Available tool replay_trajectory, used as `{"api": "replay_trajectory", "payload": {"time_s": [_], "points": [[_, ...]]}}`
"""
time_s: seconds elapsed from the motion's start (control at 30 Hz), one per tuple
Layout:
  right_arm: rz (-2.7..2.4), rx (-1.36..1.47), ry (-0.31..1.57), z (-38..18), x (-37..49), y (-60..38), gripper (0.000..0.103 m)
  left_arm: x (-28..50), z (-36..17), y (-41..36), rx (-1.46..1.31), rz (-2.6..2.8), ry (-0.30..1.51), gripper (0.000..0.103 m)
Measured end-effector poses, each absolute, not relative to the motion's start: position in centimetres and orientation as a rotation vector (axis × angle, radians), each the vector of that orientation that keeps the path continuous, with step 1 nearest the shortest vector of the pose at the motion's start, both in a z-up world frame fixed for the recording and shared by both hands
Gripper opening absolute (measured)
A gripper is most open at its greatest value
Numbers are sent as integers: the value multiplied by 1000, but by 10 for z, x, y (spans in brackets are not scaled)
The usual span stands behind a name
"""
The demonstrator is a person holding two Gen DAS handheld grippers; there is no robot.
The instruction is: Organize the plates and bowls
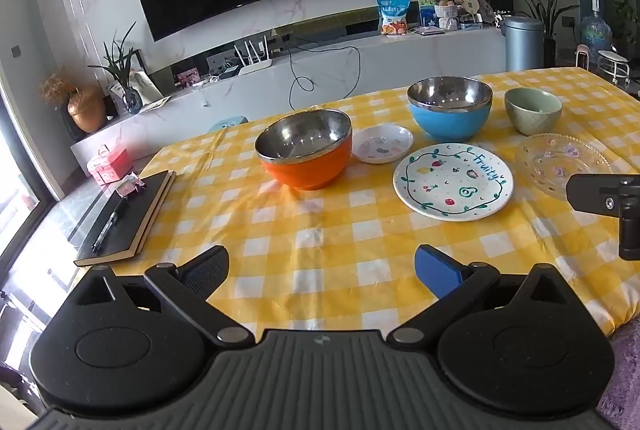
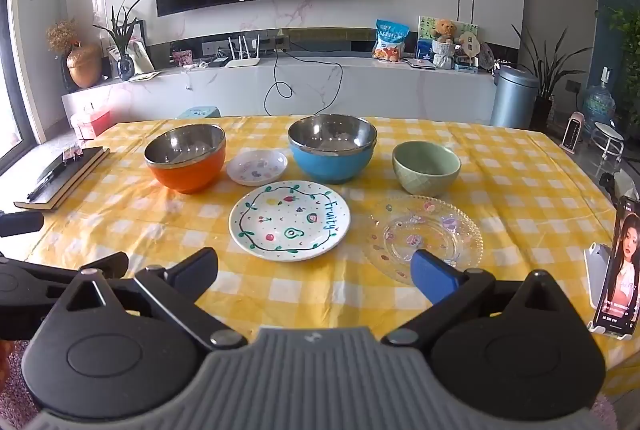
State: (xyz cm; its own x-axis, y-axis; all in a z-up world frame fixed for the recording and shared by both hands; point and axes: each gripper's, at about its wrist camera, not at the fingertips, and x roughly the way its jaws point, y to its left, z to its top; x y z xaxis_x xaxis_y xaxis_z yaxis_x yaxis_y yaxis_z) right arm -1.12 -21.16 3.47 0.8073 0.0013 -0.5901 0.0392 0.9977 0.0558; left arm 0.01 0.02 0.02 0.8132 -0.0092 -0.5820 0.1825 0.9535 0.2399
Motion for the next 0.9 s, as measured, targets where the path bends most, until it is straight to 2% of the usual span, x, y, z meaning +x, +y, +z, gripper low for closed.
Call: {"api": "replay_trajectory", "payload": {"time_s": [0.9], "points": [[17, 68, 634, 35, -14, -206, 101, -1, -6, 3, 287, -100, 649, 103]]}}
